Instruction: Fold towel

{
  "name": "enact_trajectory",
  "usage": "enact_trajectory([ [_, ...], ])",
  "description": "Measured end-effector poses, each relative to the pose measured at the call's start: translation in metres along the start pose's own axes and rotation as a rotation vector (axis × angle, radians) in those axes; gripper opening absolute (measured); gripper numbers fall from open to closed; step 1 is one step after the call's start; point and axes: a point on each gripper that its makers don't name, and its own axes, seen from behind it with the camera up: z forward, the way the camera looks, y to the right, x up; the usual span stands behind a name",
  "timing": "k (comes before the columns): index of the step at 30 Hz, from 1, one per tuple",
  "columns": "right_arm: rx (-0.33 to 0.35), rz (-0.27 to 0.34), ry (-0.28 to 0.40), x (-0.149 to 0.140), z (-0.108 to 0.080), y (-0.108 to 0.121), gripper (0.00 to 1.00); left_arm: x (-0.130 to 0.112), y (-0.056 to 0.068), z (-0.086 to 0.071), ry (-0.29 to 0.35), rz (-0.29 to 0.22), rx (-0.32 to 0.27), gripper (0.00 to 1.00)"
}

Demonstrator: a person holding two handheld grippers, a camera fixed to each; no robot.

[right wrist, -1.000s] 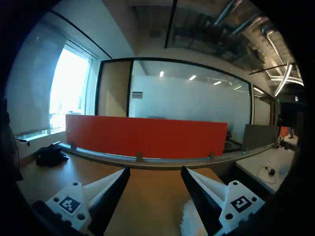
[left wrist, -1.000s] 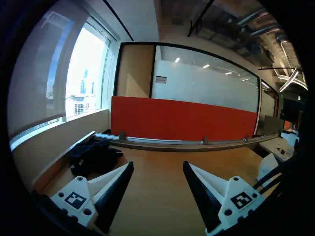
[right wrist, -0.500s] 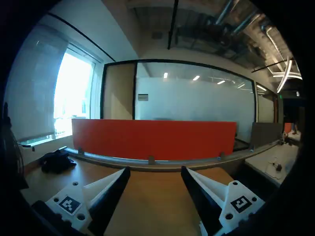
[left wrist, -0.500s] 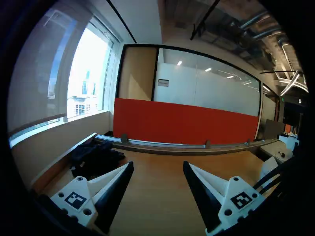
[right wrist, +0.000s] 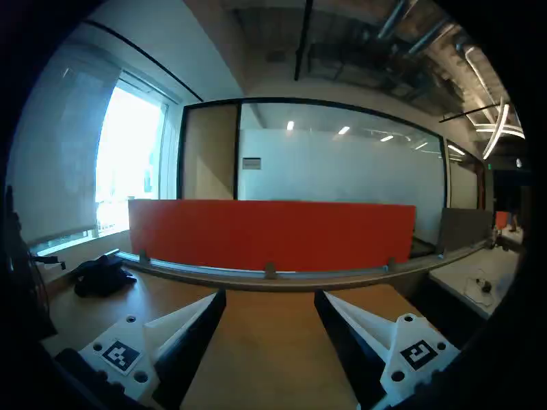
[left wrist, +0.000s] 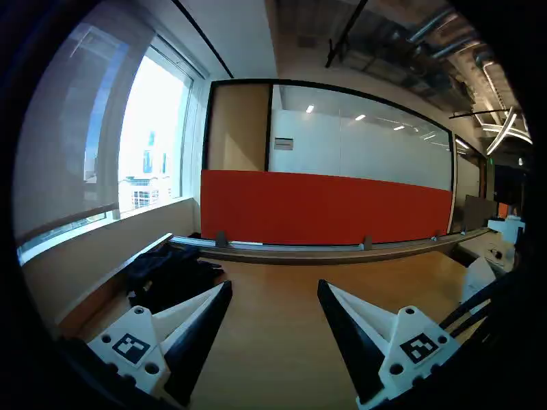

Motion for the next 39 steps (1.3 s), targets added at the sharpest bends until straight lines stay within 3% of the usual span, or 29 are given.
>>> enact_trajectory([
  [5, -0.008, 0.006, -0.002, -0.006, -0.003, 0.001, 1.0, -0.007, -0.001, 0.0, 0.021, 0.046, 0.004, 0.93],
  [8, -0.013, 0.018, 0.007, -0.004, -0.005, 0.002, 1.0, -0.012, -0.001, -0.002, 0.035, 0.049, 0.001, 0.93],
  [17, -0.021, 0.031, 0.055, 0.008, -0.009, 0.005, 1.0, -0.038, -0.008, -0.005, 0.064, 0.026, 0.012, 0.92],
  [23, -0.006, 0.016, 0.064, 0.001, -0.013, 0.001, 1.0, -0.056, -0.012, -0.006, 0.084, 0.009, 0.023, 0.92],
  [39, 0.011, -0.007, 0.064, -0.036, -0.008, -0.002, 1.0, -0.102, -0.004, 0.009, 0.107, 0.004, 0.024, 0.92],
])
